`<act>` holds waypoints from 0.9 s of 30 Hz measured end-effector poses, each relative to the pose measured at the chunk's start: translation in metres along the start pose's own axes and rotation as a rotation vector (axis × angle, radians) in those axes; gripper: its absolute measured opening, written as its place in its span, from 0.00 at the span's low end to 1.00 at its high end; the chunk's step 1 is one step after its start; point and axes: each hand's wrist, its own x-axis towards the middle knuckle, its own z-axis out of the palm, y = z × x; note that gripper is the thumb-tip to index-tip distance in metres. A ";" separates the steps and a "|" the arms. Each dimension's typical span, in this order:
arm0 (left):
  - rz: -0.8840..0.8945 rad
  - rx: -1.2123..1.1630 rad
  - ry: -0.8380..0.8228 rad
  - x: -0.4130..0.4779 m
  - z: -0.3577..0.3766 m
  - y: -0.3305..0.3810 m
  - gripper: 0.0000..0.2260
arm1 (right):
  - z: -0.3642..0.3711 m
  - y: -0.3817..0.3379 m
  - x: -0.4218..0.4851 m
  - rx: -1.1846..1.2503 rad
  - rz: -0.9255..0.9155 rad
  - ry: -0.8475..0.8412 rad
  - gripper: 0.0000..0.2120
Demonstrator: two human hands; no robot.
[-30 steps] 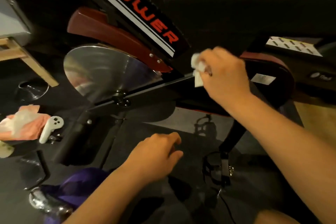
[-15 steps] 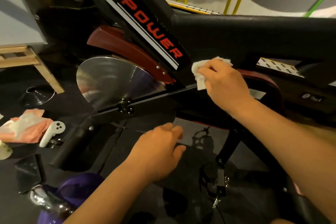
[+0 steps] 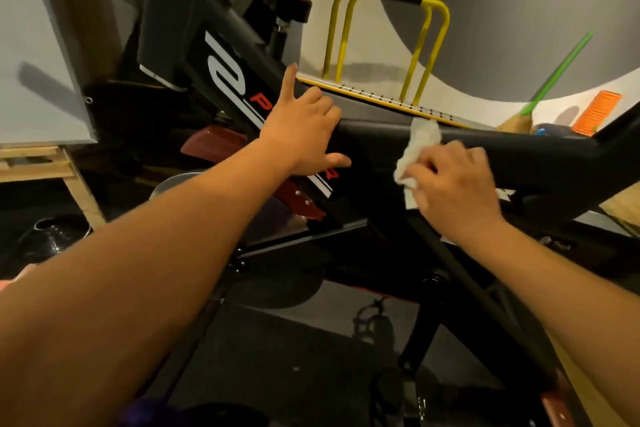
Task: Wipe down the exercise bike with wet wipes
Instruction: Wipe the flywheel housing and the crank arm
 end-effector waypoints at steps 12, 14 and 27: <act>0.075 0.018 0.114 0.002 0.012 -0.010 0.35 | 0.024 -0.042 0.023 0.048 -0.182 0.131 0.08; 0.068 0.009 0.141 0.001 0.014 -0.009 0.35 | 0.007 0.000 0.031 0.045 0.042 0.285 0.06; -0.219 -0.156 0.123 0.009 0.007 0.019 0.28 | 0.037 -0.020 0.036 0.042 -0.438 0.319 0.08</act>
